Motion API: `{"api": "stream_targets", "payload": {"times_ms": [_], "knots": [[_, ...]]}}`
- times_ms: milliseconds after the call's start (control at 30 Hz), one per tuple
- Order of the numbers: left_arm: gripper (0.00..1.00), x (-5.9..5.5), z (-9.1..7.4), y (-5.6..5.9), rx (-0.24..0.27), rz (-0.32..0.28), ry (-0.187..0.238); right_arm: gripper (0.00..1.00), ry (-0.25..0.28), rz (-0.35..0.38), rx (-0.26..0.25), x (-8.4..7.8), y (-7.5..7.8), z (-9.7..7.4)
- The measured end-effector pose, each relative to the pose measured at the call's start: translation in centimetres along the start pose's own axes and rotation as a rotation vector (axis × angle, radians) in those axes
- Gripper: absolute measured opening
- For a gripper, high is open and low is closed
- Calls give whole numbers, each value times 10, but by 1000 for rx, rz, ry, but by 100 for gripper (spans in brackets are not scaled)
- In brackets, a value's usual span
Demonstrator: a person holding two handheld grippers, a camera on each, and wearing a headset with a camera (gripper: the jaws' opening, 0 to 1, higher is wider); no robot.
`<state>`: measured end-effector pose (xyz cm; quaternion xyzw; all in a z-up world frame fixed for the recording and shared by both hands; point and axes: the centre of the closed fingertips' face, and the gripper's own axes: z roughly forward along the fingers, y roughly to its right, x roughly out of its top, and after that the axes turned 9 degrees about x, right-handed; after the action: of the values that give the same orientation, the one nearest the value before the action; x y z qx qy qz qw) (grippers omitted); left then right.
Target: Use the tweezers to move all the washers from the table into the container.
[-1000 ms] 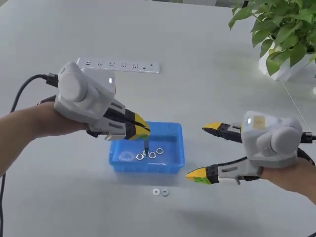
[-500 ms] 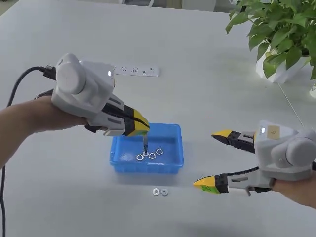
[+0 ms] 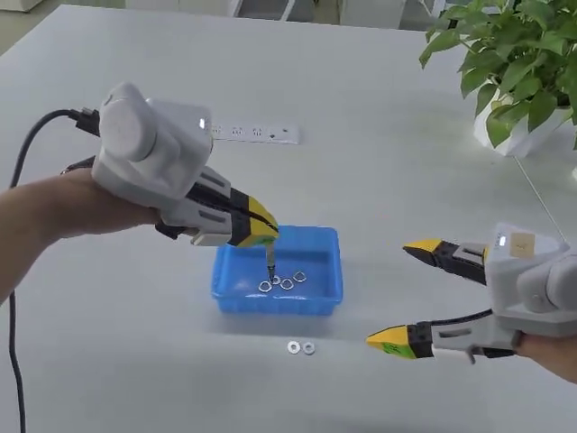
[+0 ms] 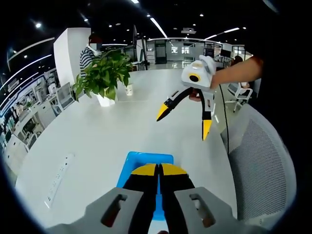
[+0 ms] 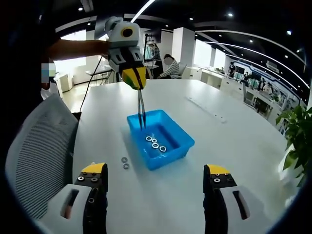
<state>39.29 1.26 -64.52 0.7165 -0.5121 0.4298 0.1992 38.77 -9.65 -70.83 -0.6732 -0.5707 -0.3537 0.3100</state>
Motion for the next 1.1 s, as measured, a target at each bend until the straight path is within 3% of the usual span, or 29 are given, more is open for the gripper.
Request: {"api": "stream_targets", "payload": {"times_ms": [633, 1100], "knots": [[3, 10, -8, 17, -12, 8, 3, 81, 10, -10, 4, 4, -6, -2], [3, 13, -5, 31, -34, 16, 9, 81, 9, -9, 5, 1, -11, -3]]}}
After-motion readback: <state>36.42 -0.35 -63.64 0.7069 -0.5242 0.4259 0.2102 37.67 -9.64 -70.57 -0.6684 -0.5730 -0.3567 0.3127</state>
